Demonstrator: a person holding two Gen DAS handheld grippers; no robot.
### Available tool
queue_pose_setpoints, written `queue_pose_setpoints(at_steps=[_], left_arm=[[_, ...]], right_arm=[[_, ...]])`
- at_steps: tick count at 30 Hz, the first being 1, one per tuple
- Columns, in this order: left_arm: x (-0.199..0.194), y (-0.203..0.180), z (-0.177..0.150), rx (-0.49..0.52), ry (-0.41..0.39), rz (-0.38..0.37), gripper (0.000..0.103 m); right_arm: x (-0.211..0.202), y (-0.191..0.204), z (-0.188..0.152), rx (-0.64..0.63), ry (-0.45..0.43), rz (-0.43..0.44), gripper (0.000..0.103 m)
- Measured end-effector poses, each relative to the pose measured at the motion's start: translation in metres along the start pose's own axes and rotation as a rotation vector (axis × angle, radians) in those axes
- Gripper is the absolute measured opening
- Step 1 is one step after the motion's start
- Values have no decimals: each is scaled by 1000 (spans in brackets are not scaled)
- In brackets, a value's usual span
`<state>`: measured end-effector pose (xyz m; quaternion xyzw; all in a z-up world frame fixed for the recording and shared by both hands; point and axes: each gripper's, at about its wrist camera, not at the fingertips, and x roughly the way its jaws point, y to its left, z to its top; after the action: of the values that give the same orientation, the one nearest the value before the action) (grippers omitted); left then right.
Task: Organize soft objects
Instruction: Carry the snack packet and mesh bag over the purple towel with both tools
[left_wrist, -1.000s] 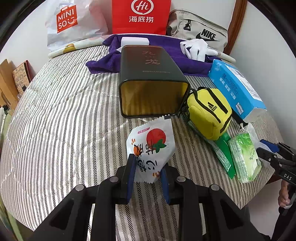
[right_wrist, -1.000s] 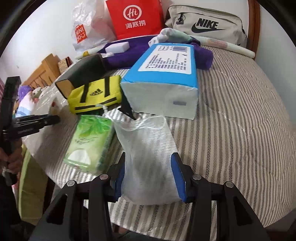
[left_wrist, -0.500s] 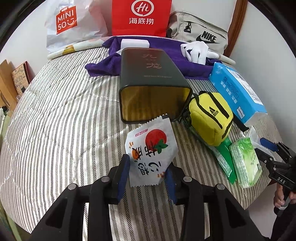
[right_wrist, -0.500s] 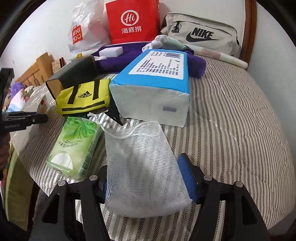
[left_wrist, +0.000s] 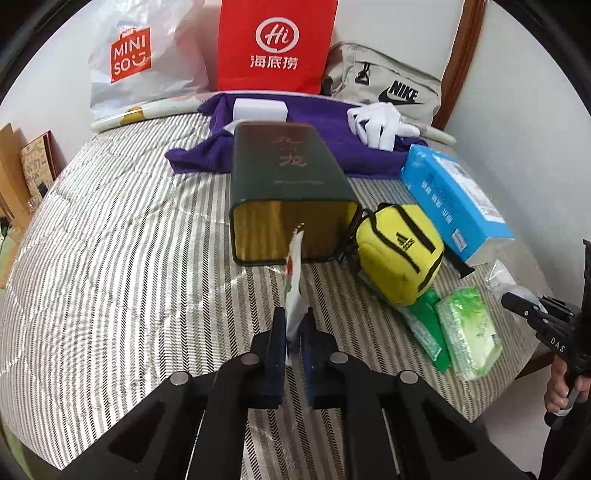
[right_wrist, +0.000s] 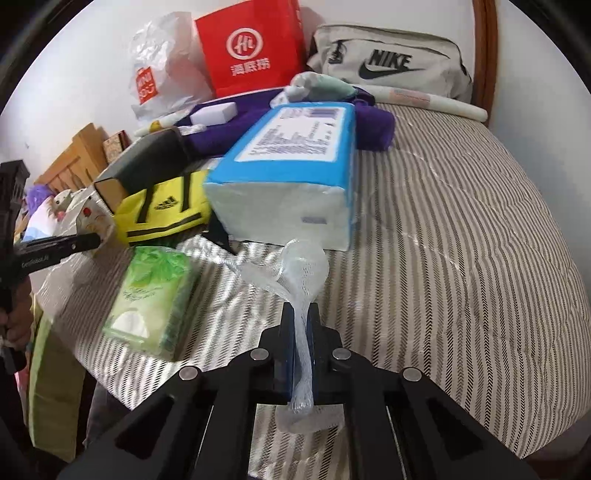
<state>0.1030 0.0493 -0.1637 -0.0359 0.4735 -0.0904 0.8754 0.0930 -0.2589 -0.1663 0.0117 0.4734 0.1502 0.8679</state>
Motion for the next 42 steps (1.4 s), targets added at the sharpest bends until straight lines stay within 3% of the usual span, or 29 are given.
queue_pose_setpoints(at_steps=[14,25,32,42], left_arm=[[-35,-3,19,-26,-67,-47,8],[-53,-6,45,-14,-108,-50,8],[-46,-3,70,-26,-107,-53,8],[-20,3,115,-34,-89,-51,8]], right_arm=[[-45,14,26,-21,-74,104,5],[-62,24,62,-71,-133,107,5],[-59,26,99,-83,-157,107,5],[-24,16,158,-55,-139,32,5]])
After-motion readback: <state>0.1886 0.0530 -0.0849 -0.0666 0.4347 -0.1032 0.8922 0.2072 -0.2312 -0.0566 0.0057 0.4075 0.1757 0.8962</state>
